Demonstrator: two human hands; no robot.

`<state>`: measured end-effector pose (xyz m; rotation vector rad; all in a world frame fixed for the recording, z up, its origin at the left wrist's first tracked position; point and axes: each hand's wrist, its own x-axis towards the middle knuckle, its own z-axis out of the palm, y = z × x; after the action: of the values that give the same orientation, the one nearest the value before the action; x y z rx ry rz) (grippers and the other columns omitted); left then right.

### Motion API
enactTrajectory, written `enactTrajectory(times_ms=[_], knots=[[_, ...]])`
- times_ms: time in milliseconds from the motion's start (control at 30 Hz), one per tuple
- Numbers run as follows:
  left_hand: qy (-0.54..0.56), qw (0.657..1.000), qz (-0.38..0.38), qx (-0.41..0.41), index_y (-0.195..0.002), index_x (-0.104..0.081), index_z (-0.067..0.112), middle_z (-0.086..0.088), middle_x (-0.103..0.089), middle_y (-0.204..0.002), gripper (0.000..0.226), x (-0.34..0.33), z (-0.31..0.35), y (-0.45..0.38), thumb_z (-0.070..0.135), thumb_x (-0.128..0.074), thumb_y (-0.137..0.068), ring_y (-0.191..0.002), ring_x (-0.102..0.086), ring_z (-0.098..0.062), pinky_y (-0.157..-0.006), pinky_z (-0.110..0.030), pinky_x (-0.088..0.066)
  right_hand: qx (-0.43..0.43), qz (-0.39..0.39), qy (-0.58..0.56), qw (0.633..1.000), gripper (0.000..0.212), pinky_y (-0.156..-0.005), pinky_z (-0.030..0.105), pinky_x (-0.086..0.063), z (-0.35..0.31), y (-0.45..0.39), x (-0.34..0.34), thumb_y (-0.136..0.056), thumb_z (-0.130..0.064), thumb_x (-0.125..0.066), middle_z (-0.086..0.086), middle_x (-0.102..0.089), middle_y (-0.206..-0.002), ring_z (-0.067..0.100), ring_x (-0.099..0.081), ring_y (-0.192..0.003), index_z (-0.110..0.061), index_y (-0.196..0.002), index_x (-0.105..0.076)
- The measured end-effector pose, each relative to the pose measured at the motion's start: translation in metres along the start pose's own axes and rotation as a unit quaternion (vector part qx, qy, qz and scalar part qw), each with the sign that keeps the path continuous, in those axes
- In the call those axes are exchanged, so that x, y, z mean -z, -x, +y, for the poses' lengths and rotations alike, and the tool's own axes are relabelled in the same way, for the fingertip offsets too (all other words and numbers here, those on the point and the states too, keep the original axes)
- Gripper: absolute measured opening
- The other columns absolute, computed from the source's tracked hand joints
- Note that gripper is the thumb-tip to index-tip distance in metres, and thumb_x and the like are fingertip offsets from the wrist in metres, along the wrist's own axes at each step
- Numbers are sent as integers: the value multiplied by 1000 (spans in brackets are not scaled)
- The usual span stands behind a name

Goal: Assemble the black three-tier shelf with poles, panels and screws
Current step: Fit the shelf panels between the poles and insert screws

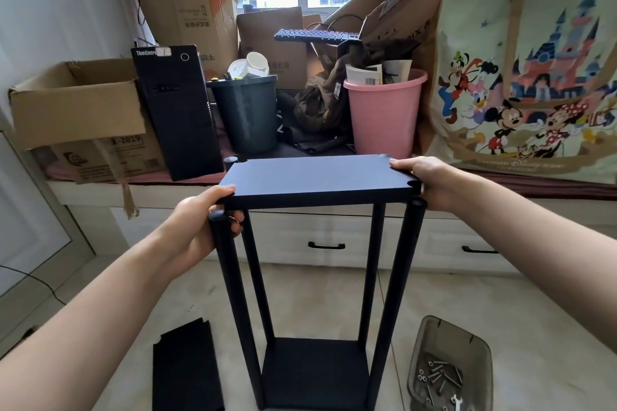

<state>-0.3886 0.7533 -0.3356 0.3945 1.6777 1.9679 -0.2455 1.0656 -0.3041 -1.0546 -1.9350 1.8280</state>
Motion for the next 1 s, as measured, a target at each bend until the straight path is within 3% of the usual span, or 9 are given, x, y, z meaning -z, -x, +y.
enactTrajectory(times_ms=[133, 267, 400, 467, 600, 867, 1000], knots=[[21, 1000, 13, -2, -102, -59, 6, -7, -55, -61, 19, -2, -1, -3, 24, -53, -100, -50, -50, -17, -65, -33, -45, 1, -5, 6, 1000, 11, -59, 29, -42, 0, -2, -4, -96, -25, -62, 2, -57, -77, 15, -55, -61, -14, -96, -59], [-8, 1000, 3, 4, -97, -61, 5, -9, -59, -64, 21, -1, -5, -2, 25, -57, -99, -50, -49, -15, -56, -26, -50, -8, -11, 14, 1000, 15, -41, 19, -41, 4, -3, 1, -97, -31, -61, -2, -57, -71, 11, -56, -60, -16, -93, -60], [-21, 1000, -4, -2, -96, -62, 6, -10, -61, -67, 20, 2, -5, -4, 26, -59, -97, -53, -51, -16, -58, -27, -51, -13, -29, -31, 999, 17, -60, 26, -48, 6, -4, 3, -97, -27, -61, 0, -64, -78, 12, -62, -64, -11, -101, -62], [-10, 1000, 2, -2, -94, -61, 6, -10, -60, -65, 19, 1, -6, -4, 25, -58, -97, -53, -51, -16, -61, -29, -50, -25, -48, -62, 997, 17, -50, 24, -55, 10, -3, 1, -99, -23, -58, 1, -69, -69, 12, -66, -53, -7, -96, -63], [-13, 1000, 1, 13, -90, -59, 7, -10, -60, -65, 18, 1, -8, -3, 23, -57, -97, -52, -51, -16, -64, -30, -47, -50, -70, -86, 993, 21, -42, 21, -52, 24, -3, -1, -100, -23, -56, 0, -70, -61, 10, -66, -47, -6, -91, -63], [-1, 999, -31, 44, -102, -62, 5, -11, -66, -71, 25, 9, -10, -2, 29, -54, -99, -61, -65, -22, -73, -38, -55, -49, -94, -127, 986, 21, -48, 21, -54, 38, -10, 3, -100, -26, -56, -1, -75, -75, 11, -71, -58, -9, -96, -68], [-7, 999, -29, 38, -110, -66, 10, -12, -67, -75, 39, 11, -18, -2, 44, -49, -101, -62, -65, -22, -62, -35, -58, -40, -107, -126, 985, 23, -54, 22, -57, 48, -14, 5, -98, -29, -58, 1, -76, -81, 13, -72, -62, -9, -97, -70]])
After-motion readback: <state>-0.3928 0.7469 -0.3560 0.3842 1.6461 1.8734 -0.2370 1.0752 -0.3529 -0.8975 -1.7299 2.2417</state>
